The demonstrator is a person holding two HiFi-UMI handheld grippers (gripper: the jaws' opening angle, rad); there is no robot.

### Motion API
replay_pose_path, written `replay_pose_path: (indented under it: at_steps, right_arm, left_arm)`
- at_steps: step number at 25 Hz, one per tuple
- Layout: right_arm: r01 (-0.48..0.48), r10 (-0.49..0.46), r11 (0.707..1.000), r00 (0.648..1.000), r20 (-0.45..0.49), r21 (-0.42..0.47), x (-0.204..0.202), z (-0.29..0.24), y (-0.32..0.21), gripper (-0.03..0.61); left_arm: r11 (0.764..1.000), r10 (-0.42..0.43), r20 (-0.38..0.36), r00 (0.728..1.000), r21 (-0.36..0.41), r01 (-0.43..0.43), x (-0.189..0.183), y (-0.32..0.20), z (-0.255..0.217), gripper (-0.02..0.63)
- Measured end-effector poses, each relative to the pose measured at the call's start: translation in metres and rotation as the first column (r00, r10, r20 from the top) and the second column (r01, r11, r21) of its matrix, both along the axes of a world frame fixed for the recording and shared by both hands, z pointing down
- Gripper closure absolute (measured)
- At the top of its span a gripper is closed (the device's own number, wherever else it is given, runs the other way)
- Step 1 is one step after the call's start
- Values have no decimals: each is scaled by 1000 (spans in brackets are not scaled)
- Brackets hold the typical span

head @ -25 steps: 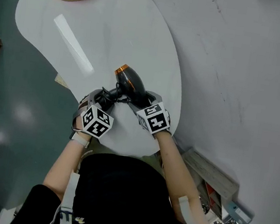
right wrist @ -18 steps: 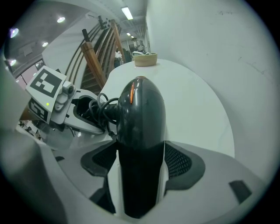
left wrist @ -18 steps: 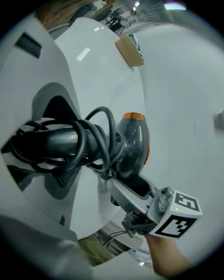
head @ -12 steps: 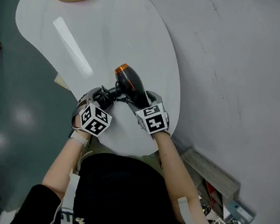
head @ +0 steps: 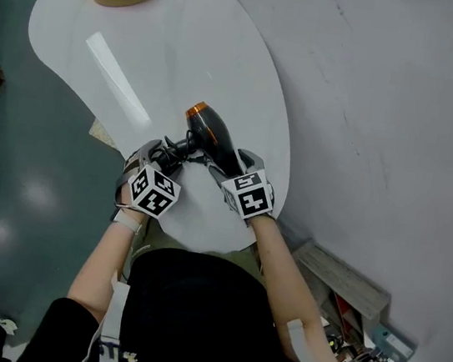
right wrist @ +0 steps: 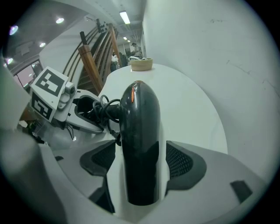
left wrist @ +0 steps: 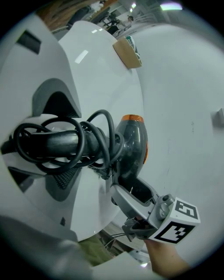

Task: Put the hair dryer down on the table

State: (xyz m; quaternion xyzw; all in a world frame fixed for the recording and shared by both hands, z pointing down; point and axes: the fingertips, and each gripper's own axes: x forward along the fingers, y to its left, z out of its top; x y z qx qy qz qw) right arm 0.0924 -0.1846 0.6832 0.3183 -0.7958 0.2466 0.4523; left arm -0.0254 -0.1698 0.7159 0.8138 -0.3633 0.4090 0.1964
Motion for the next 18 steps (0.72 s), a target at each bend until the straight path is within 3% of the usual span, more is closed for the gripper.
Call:
replay_pose_path:
  at_steps: [13, 18]
  right_arm:
    - [-69, 60, 994, 993, 101, 88, 13, -45, 8, 234]
    - [-95, 75, 986, 987, 142, 140, 23, -73, 13, 325]
  left_arm:
    - [996, -65, -22, 998, 51, 66, -4, 6, -42, 284]
    - [988, -124, -89, 988, 81, 131, 0, 8, -76, 292]
